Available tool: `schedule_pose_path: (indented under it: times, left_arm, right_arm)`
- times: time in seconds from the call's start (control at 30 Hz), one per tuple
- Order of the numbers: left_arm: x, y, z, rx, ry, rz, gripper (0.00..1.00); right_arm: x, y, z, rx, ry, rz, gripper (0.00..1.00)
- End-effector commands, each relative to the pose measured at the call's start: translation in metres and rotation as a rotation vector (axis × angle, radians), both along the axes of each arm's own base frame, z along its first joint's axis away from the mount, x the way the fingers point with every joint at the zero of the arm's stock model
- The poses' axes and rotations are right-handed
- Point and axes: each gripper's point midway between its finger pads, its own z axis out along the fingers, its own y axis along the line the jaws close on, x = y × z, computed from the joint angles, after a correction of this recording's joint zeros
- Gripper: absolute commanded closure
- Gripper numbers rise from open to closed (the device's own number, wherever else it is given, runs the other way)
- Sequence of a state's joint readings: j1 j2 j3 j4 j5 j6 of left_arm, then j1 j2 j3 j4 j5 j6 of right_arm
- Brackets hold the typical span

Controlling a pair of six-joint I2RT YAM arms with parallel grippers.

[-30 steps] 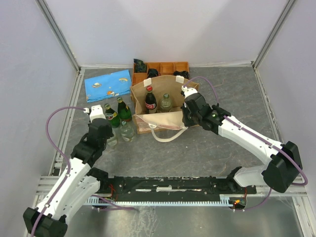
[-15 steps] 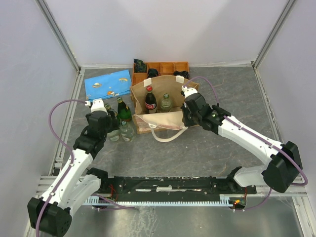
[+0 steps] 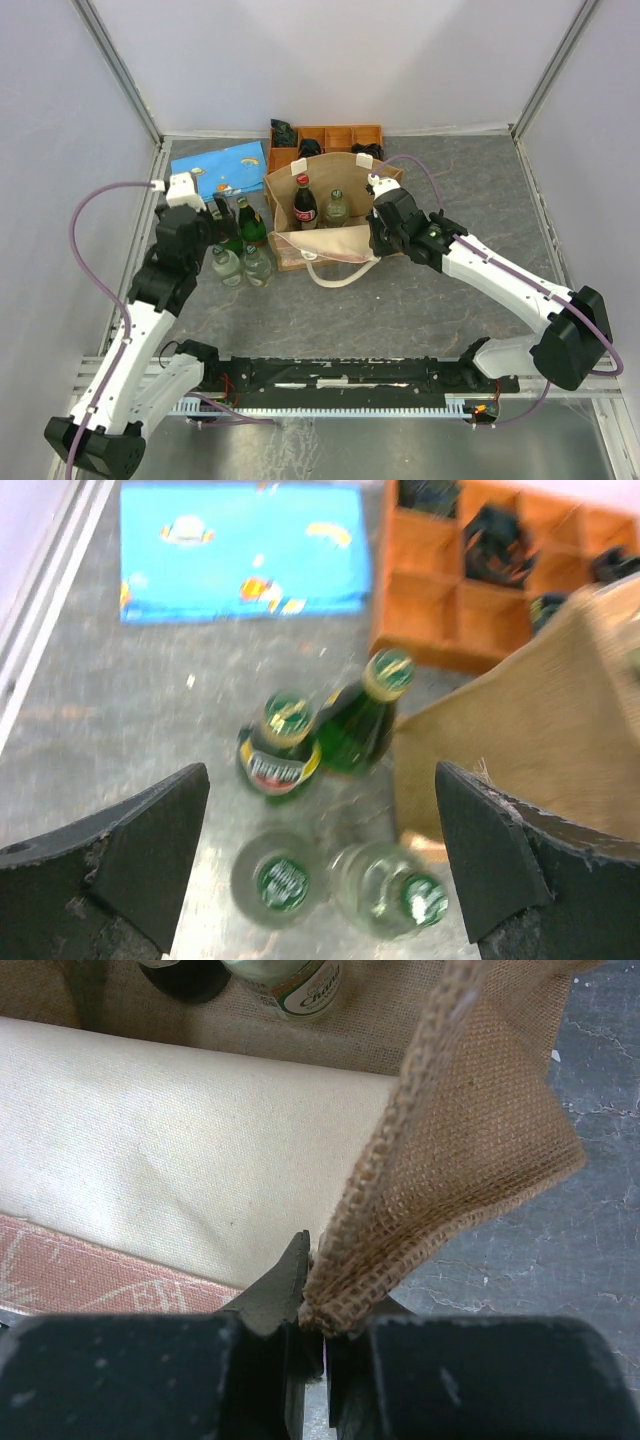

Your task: Take the beverage out of the canvas bag

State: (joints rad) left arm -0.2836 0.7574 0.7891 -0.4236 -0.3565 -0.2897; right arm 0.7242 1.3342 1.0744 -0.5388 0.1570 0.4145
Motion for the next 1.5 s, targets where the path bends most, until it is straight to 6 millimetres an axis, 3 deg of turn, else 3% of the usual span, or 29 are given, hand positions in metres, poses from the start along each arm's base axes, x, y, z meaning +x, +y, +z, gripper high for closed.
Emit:
schedule_pose_path:
  times: [0.0,0.1,0.23,0.33,0.43,0.6,0.7,0.87,1.0,1.1,1.27,1.47]
  left_arm:
    - [0.024,-0.035,0.083,0.008,-0.166,-0.205,0.01]
    - [0.035,-0.069,0.124,-0.02,-0.257,-0.346,0.01]
    - [0.046,-0.12,0.159,0.002,-0.331,-0.502,0.01]
    - [0.055,-0.166,0.159,0.075,-0.317,-0.605,0.02]
    - [0.066,-0.212,0.146,0.071,-0.29,-0.732,0.07]
    - [0.08,-0.255,0.125,0.056,-0.257,-0.834,0.08]
    - [0.09,-0.266,0.109,0.065,-0.216,-0.837,0.09]
    - [0.105,-0.261,0.092,0.078,-0.183,-0.753,0.08]
    - [0.106,-0.271,0.083,0.077,-0.164,-0.784,0.1]
    - [0.106,-0.284,0.071,0.075,-0.135,-0.821,0.23]
    - [0.112,-0.301,0.04,0.103,-0.052,-0.837,0.25]
    - [0.123,-0.303,0.001,0.17,0.041,-0.785,0.26]
  right_arm:
    - [0.005,0.013,0.016,0.055,-0.033,0.029,0.87]
    - [0.005,0.013,0.017,0.058,-0.037,0.022,0.87]
    - [0.005,0.013,0.017,0.064,-0.032,0.012,0.87]
    - [0.004,0.012,0.016,0.064,-0.029,0.006,0.87]
    - [0.005,0.011,0.018,0.061,-0.033,-0.002,0.87]
    - [0.006,0.006,0.022,0.06,-0.049,-0.024,0.87]
    - [0.006,0.003,0.023,0.058,-0.056,-0.034,0.87]
    - [0.004,-0.001,0.024,0.056,-0.063,-0.048,0.87]
    - [0.003,-0.003,0.022,0.05,-0.06,-0.051,0.87]
    - [0.003,-0.003,0.024,0.053,-0.064,-0.051,0.87]
    - [0.003,-0.001,0.025,0.064,-0.064,-0.05,0.87]
    - [0.001,-0.003,0.025,0.065,-0.062,-0.052,0.87]
